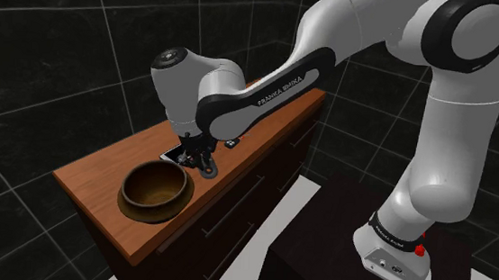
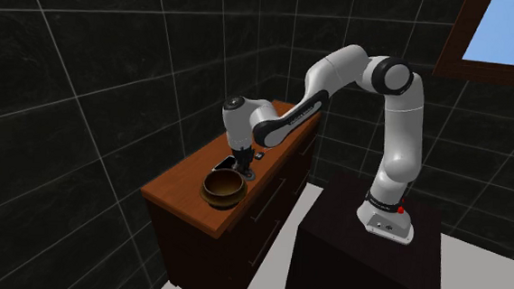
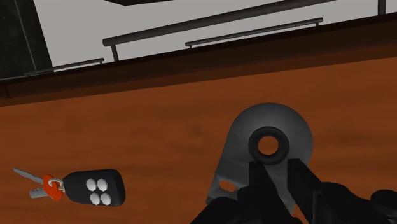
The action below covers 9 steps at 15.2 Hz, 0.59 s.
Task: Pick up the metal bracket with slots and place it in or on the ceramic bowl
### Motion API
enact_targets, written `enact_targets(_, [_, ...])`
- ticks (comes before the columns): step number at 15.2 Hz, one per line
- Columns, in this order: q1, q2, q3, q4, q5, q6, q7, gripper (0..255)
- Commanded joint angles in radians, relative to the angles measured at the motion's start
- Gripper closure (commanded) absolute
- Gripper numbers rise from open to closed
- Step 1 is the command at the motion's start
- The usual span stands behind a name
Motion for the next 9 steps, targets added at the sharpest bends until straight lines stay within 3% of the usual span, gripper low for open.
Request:
enact_targets(1, [0.002, 0.019, -0.001, 0.003, -0.002, -0.002, 0.000, 255])
enact_targets(7, [-0.005, 0.001, 0.000, 0.000, 0.004, 0.000, -0.008, 255])
enact_targets(8, [-0.005, 0.001, 0.000, 0.000, 0.004, 0.000, -0.008, 0])
enact_targets(9, [-0.041, -0.065, 0.001, -0.073, 0.020, 0.105, -0.004, 0])
